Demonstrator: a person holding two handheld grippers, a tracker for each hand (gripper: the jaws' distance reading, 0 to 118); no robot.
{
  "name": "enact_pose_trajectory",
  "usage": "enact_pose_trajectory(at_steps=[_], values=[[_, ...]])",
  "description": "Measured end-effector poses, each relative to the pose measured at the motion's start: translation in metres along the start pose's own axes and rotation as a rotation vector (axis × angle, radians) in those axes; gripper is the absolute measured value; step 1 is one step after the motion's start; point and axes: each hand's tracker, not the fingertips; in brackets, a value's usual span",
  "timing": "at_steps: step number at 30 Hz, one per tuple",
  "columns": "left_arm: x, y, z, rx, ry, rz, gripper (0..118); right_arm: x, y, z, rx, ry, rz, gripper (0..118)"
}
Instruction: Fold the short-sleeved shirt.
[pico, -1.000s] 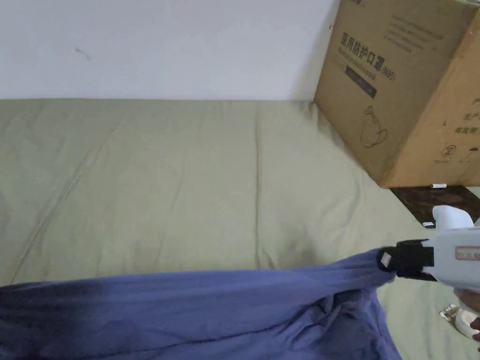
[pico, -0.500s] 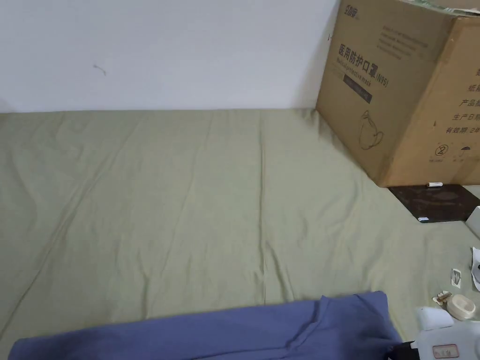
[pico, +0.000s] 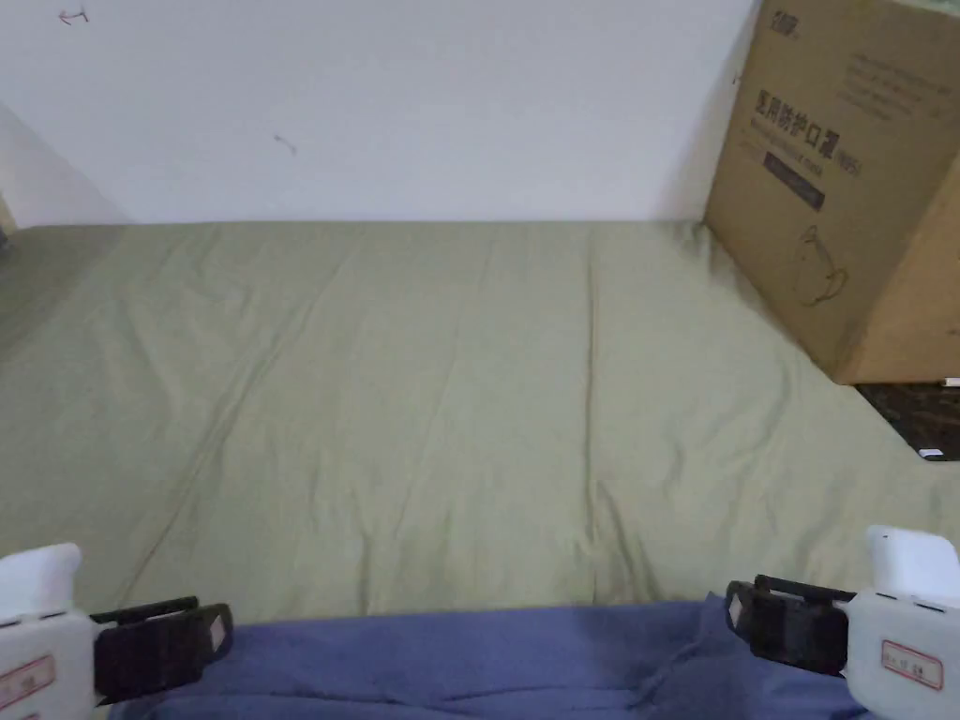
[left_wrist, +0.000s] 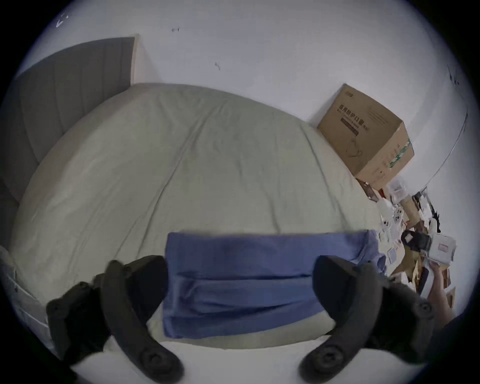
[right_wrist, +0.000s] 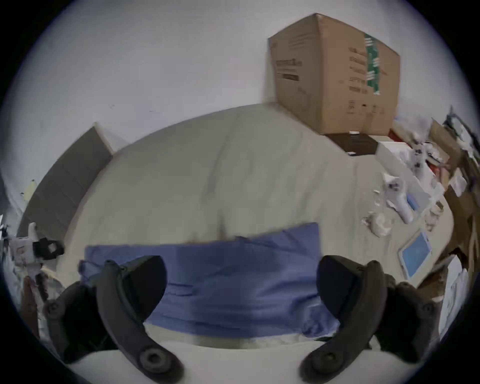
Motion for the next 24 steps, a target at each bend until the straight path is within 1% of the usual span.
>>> enact_pose_trajectory(at_steps=[1, 2, 3, 4, 5, 7, 8, 11, 12, 13, 14, 15, 16, 17, 18, 20, 23, 24], values=[[0.009, 0.000, 0.001, 0.012, 0.005, -0.007, 101, -0.009, 0.001, 0.002, 0.022, 0.052, 0.031, 105], [0.016, 0.000, 0.003, 0.032, 0.018, -0.020, 79, -0.015, 0.002, 0.003, 0.046, 0.076, 0.061, 86], [0.022, -0.001, 0.003, 0.030, 0.014, -0.024, 45, -0.023, 0.003, 0.004, 0.074, 0.067, 0.093, 51], [0.023, 0.000, 0.001, 0.018, 0.005, -0.025, 6, -0.031, 0.003, 0.001, 0.061, 0.028, 0.143, 0], [0.024, 0.001, 0.001, 0.003, -0.002, -0.019, 4, -0.035, 0.002, 0.001, 0.044, 0.019, 0.181, 0], [0.013, 0.005, 0.005, 0.001, -0.055, 0.047, 3, -0.037, 0.002, -0.002, 0.007, 0.121, 0.157, 0], [-0.002, 0.007, 0.002, 0.005, -0.071, 0.079, 3, -0.037, 0.001, -0.003, 0.003, 0.127, 0.141, 0], [-0.050, 0.017, 0.003, 0.010, -0.044, 0.115, 3, -0.034, -0.002, -0.004, -0.009, 0.127, 0.126, 0], [-0.070, 0.019, 0.000, -0.013, -0.076, 0.152, 3, -0.032, -0.005, -0.006, -0.019, 0.122, 0.119, 0], [-0.094, 0.020, -0.005, -0.056, -0.170, 0.209, 4, -0.032, -0.006, -0.005, -0.030, 0.114, 0.110, 0], [-0.114, 0.018, -0.011, -0.085, -0.249, 0.270, 8, -0.029, -0.008, -0.007, -0.043, 0.111, 0.102, 0], [-0.135, 0.013, -0.017, -0.103, -0.333, 0.353, 26, -0.026, -0.010, -0.009, -0.058, 0.104, 0.091, 0], [-0.151, 0.009, -0.024, -0.109, -0.370, 0.427, 80, -0.024, -0.013, -0.011, -0.071, 0.095, 0.081, 0], [-0.163, 0.004, -0.031, -0.121, -0.407, 0.465, 110, -0.026, -0.013, -0.010, -0.082, 0.088, 0.072, 0], [-0.175, -0.001, -0.040, -0.144, -0.440, 0.476, 118, -0.024, -0.014, -0.011, -0.092, 0.084, 0.059, 0], [-0.188, -0.010, -0.054, -0.147, -0.481, 0.510, 118, -0.023, -0.016, -0.013, -0.110, 0.081, 0.030, 0], [-0.209, -0.024, -0.086, -0.215, -0.551, 0.573, 118, -0.026, -0.017, -0.013, -0.128, 0.078, 0.000, 0], [-0.205, -0.030, -0.095, -0.247, -0.586, 0.590, 118, -0.028, -0.017, -0.013, -0.133, 0.073, 0.000, 0]])
